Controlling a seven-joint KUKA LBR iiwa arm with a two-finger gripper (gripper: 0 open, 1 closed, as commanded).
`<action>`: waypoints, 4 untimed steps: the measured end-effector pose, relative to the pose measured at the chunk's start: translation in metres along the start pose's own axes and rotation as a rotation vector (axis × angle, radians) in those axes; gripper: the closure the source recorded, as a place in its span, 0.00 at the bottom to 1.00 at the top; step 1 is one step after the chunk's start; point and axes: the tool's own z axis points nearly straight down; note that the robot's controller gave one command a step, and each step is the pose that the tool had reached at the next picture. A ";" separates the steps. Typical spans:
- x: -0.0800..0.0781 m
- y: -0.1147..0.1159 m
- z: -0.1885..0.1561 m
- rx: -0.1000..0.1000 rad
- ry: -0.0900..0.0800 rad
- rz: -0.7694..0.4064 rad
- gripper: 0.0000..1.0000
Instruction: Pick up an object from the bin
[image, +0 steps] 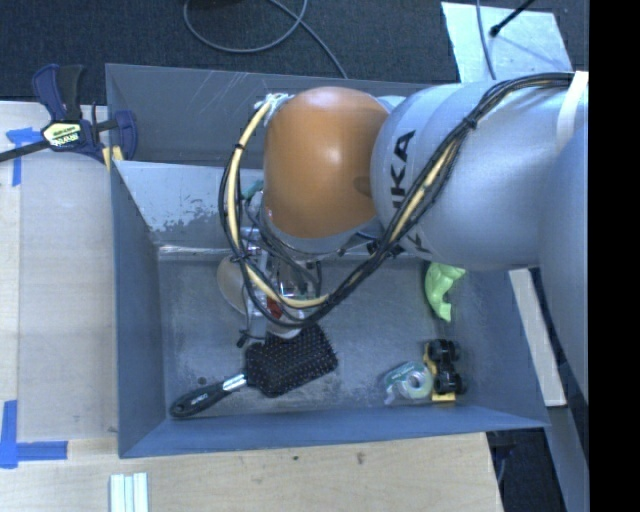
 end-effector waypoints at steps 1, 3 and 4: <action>-0.002 -0.001 -0.005 -0.002 -0.008 0.003 0.00; -0.001 -0.083 0.075 -0.002 -0.014 -0.298 0.00; 0.001 -0.099 0.092 -0.001 -0.017 -0.334 0.00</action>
Offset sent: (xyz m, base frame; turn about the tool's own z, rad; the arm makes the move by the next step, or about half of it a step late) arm 0.0039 -0.0882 -0.0758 -0.1993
